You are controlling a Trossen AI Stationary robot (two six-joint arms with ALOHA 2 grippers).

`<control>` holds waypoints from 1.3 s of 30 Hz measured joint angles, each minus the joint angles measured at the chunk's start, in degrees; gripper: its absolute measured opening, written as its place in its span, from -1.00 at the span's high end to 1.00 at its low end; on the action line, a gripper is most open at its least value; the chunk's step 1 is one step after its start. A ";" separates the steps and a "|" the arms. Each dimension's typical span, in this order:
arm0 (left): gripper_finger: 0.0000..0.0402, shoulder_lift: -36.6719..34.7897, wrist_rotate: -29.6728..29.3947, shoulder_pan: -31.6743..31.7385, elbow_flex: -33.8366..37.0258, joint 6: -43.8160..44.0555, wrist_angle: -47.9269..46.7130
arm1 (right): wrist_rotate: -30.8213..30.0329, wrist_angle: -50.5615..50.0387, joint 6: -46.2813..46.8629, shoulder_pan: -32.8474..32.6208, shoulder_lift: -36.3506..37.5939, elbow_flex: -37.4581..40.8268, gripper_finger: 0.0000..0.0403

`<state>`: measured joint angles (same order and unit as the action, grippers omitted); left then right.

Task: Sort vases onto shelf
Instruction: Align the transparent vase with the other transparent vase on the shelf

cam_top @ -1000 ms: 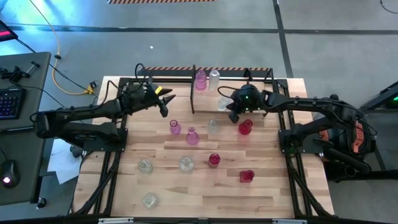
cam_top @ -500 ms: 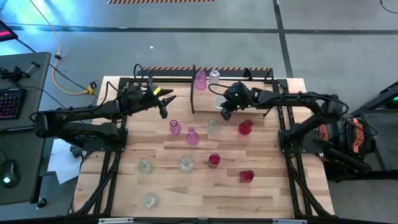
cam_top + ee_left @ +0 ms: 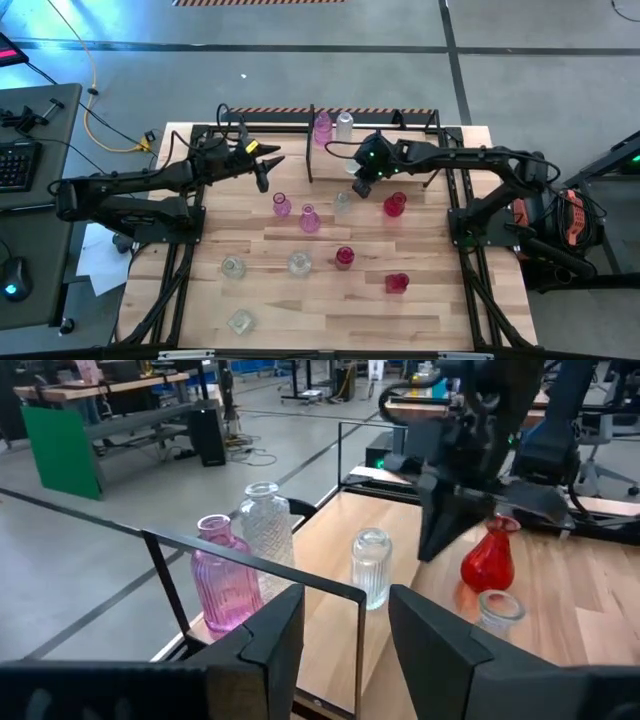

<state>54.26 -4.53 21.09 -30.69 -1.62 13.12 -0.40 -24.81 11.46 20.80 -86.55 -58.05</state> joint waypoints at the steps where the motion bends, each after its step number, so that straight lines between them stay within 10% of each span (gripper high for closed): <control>1: 0.30 0.04 0.00 -0.25 0.01 0.08 0.00 | -1.74 -1.25 0.31 -0.14 0.30 -0.24 1.00; 10: 0.30 0.06 0.13 -3.20 0.00 0.05 0.24 | -13.15 -7.83 1.90 3.23 0.44 1.02 1.00; 39: 0.30 0.09 0.09 -5.29 -0.01 -0.05 2.36 | -9.50 0.16 -0.72 3.91 0.29 1.76 1.00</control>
<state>54.35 -4.45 15.79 -30.70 -1.67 15.48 -9.90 -24.65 10.74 24.71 -86.26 -56.29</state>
